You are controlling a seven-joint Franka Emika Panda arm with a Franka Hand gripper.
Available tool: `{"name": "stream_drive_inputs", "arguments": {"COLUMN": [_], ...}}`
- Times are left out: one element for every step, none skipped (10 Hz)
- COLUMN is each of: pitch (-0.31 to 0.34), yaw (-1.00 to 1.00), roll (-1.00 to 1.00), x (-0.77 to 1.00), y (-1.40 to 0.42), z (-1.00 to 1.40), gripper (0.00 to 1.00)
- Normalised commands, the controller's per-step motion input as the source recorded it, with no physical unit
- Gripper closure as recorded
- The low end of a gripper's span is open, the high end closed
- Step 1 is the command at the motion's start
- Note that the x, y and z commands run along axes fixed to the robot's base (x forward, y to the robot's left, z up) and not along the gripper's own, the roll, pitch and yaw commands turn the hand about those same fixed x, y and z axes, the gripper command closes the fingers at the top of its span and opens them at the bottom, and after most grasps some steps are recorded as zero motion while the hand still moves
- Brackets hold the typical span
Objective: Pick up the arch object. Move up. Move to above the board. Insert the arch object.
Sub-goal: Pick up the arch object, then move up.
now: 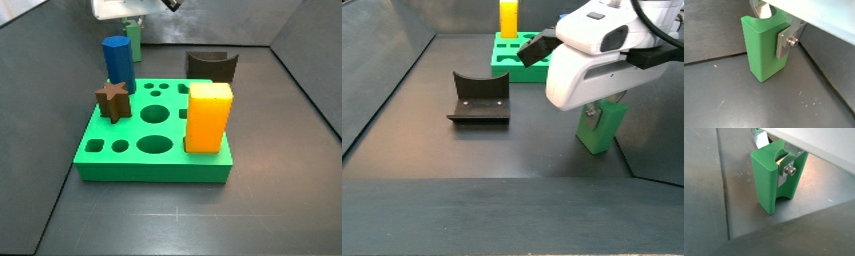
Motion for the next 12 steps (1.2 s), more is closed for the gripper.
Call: {"name": "stream_drive_inputs", "arguments": {"pitch": [0.0, 0.0, 0.0, 0.0, 0.0, 0.0, 0.0, 0.0, 0.0, 0.005, 0.025, 0.034], "yaw": [0.0, 0.0, 0.0, 0.0, 0.0, 0.0, 0.0, 0.0, 0.0, -0.04, -0.04, -0.04], "roll": [0.0, 0.0, 0.0, 0.0, 0.0, 0.0, 0.0, 0.0, 0.0, 0.01, 0.01, 0.03], "x": [0.0, 0.0, 0.0, 0.0, 0.0, 0.0, 0.0, 0.0, 0.0, 0.01, -0.01, -0.02], "y": [0.0, 0.0, 0.0, 0.0, 0.0, 0.0, 0.0, 0.0, 0.0, 0.04, 0.04, 0.02], "z": [0.0, 0.0, 0.0, 0.0, 0.0, 0.0, 0.0, 0.0, 0.83, 0.81, 0.73, 0.57], "gripper": [1.0, 1.0, 1.0, 1.0, 1.0, 1.0, 1.0, 1.0, 1.0, 1.0, 1.0, 1.0]}}
